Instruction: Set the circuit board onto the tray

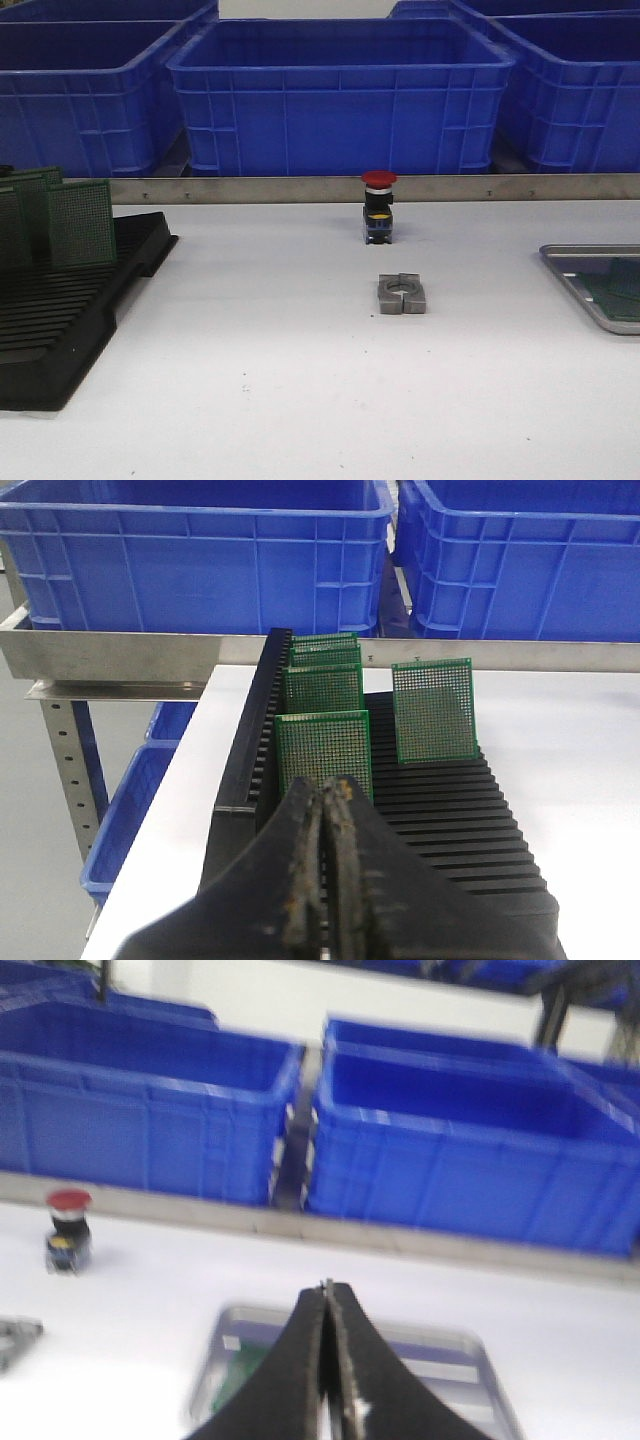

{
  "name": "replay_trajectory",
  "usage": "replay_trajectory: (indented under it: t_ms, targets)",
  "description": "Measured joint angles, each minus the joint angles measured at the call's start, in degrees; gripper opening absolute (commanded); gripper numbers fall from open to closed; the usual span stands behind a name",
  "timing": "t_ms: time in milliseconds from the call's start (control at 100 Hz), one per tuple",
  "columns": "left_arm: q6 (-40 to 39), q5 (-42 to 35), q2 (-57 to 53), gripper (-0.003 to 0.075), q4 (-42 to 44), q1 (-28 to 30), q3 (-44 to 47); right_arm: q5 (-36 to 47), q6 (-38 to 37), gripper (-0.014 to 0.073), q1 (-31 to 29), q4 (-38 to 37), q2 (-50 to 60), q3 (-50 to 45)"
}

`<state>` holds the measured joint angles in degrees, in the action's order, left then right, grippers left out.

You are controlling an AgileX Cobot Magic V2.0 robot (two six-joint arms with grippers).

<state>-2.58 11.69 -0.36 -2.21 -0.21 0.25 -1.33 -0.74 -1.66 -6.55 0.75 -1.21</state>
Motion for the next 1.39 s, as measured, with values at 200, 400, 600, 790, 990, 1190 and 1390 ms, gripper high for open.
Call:
replay_trajectory:
  t_ms: [200,400,600,790,990,1190,1390]
  targets:
    - [0.0,0.0,0.0,-0.002,0.0,0.0,0.0,-1.89,-6.34,-0.006,-0.57,-5.56,0.0,-0.36]
    - [0.0,0.0,0.0,-0.002,0.0,0.0,0.0,-1.89,-1.81,-0.006,-0.57,-1.28,0.0,-0.39]
    - [0.0,0.0,0.0,-0.002,0.0,0.0,0.0,-1.92,0.74,-0.006,-0.57,0.88,0.0,-0.39]
    - [0.0,0.0,0.0,-0.002,0.0,0.0,0.0,-2.02,0.74,-0.006,-0.57,1.22,0.0,-0.39]
    - [0.0,0.0,0.0,-0.002,0.0,0.0,0.0,-2.02,0.74,-0.006,-0.57,1.22,0.0,-0.39]
    - [0.0,0.0,0.0,-0.002,0.0,0.0,0.0,-2.02,0.74,-0.006,-0.57,1.22,0.0,-0.39]
    - [0.0,0.0,0.0,-0.002,0.0,0.0,0.0,-2.02,0.74,-0.006,-0.57,1.22,0.0,-0.39]
